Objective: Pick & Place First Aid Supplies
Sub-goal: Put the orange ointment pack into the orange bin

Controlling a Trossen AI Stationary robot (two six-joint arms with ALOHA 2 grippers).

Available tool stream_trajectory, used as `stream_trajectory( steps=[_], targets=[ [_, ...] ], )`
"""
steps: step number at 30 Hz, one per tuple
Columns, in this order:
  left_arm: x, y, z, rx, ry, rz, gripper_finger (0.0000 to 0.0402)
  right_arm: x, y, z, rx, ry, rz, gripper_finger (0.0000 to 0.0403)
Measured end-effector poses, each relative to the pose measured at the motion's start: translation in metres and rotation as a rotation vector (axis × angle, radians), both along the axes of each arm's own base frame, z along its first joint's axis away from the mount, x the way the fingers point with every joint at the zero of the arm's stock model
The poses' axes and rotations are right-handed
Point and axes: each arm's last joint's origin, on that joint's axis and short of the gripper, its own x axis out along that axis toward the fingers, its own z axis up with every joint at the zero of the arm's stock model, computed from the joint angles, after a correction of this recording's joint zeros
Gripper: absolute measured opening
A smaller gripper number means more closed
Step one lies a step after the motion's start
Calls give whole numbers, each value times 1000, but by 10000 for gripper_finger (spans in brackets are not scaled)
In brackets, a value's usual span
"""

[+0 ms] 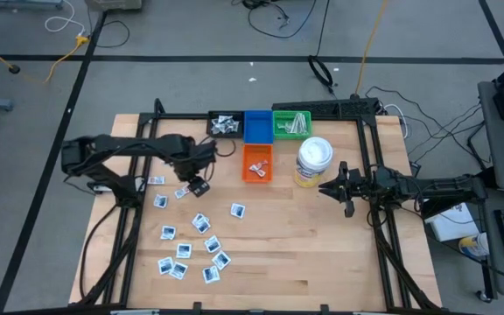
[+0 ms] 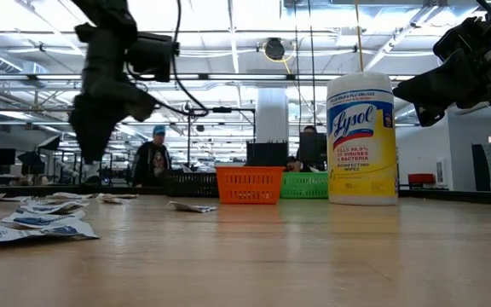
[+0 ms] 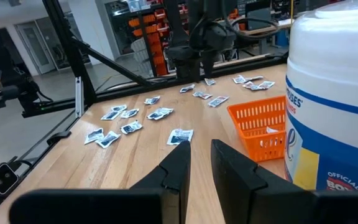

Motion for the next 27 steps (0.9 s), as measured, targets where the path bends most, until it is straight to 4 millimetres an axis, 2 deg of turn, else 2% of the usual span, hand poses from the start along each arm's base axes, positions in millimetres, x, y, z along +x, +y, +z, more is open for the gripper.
stream_trajectory(
  steps=[4, 9, 19, 27],
  targets=[
    [-16, -5, -4, -2, 10, 44, 207, 0, 0, 0, 0, 0, 0, 59],
    [-24, -7, -18, -9, 42, 90, 207, 0, 0, 0, 0, 0, 0, 59],
    [-23, -12, -44, 40, -51, 136, 207, 0, 0, 0, 0, 0, 0, 59],
    [-24, -11, -60, 103, 29, 142, 207, 0, 0, 0, 0, 0, 0, 59]
  ],
)
